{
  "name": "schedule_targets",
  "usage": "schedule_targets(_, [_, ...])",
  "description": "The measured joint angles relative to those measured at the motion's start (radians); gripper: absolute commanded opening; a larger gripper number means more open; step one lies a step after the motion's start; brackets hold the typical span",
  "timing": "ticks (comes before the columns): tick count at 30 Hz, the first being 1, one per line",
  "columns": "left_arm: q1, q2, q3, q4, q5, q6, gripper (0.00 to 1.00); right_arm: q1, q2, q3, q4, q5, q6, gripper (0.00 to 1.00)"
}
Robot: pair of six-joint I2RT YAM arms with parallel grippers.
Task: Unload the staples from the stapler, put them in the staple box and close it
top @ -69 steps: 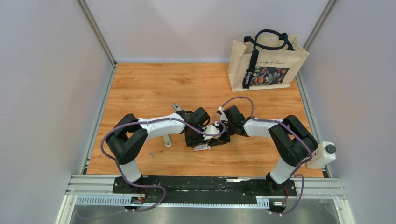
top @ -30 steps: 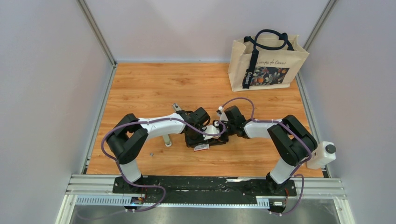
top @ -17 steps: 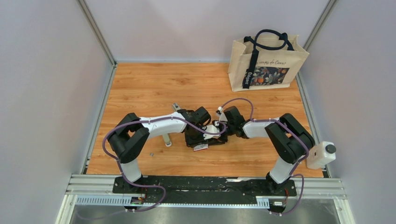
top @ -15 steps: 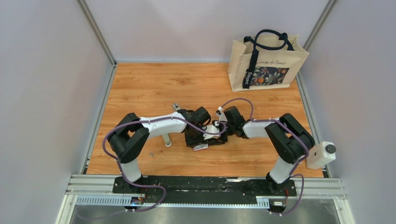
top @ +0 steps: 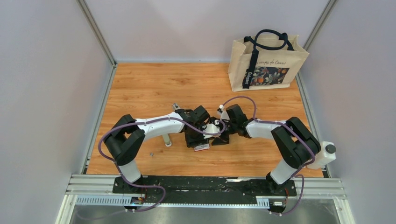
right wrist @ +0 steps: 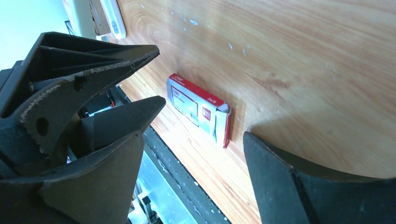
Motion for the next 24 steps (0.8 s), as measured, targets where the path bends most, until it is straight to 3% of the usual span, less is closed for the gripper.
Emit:
schedule_targets(1, [0.0,-0.007,-0.006,0.003,-0.01,-0.002,0.65,-0.006,-0.015,0.0,-0.018,0.005,-0.005,0.96])
schedule_targets(8, [0.037,-0.074,0.018,-0.05,0.006,-0.008,0.68,-0.055,-0.105,0.001,-0.152,0.051,-0.055,0.98])
schedule_targets(12, [0.151,-0.148,0.13,-0.152,0.061,-0.027,0.73,-0.098,-0.19,0.003,-0.25,0.099,-0.094,1.0])
schedule_targets(19, [0.365,-0.449,0.264,-0.23,0.153,-0.094,0.79,-0.109,-0.339,0.127,-0.453,0.26,-0.154,1.0])
schedule_targets(24, [0.363,-0.661,0.211,-0.262,0.137,-0.117,0.85,-0.108,-0.437,0.264,-0.515,0.328,-0.181,1.0])
